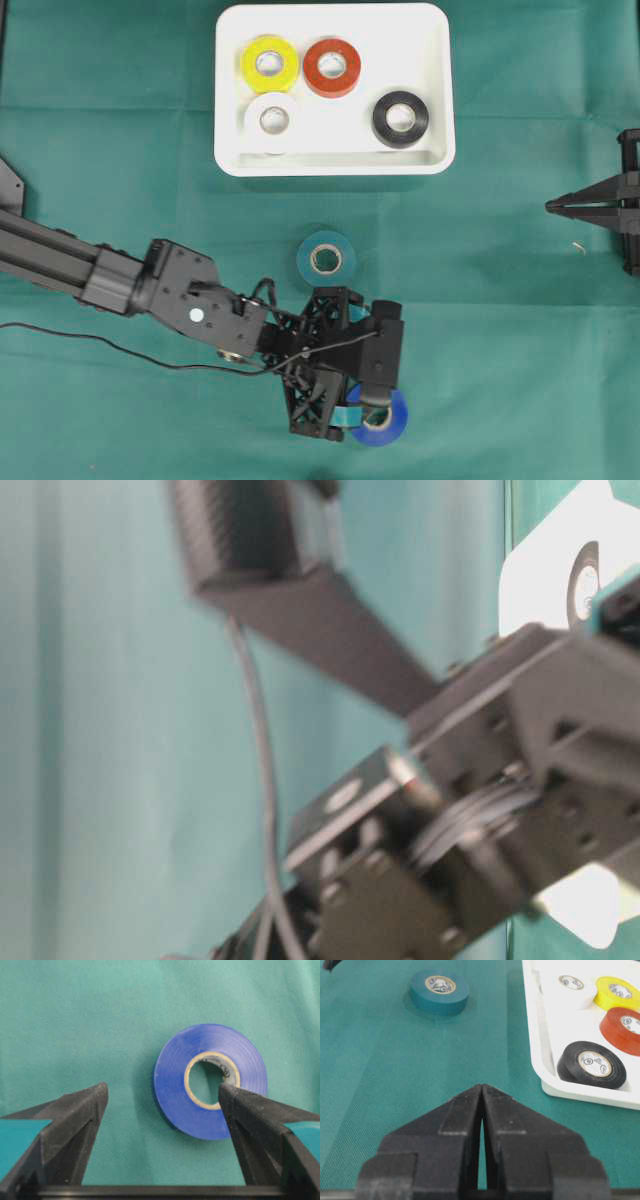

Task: Put the tape into the white case with the left arm.
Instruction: 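Move the left gripper over the blue tape roll, then lower the left gripper and grasp the blue tape roll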

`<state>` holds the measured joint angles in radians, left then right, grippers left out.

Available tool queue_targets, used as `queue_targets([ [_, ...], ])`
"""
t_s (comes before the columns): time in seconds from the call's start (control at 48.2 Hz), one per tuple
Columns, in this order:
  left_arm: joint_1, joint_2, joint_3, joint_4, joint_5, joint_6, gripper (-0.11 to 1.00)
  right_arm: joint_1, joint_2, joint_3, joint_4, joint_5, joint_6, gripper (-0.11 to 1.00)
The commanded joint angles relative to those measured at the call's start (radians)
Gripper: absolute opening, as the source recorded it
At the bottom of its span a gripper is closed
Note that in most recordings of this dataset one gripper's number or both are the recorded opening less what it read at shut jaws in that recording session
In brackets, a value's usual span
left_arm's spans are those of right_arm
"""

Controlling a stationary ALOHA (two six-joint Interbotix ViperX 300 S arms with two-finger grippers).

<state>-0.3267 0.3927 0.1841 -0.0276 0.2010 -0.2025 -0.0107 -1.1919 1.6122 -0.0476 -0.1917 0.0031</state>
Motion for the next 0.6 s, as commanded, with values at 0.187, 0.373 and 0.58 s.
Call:
queue_targets([
  [0.187,-0.005,0.037,-0.084,-0.002,0.04,-0.044,0.94,-0.002,0.006,-0.008,-0.002,-0.009,0.0,-0.09],
  [0.373,-0.002,0.072,-0.109,0.0,0.046,-0.063,0.93,0.0,0.006,-0.009,-0.003,-0.009,0.002,-0.09],
  [0.58,0.0,0.109,-0.146,0.0,0.121,-0.066,0.93,-0.002,0.006,-0.009,-0.003,-0.011,0.002,-0.09],
])
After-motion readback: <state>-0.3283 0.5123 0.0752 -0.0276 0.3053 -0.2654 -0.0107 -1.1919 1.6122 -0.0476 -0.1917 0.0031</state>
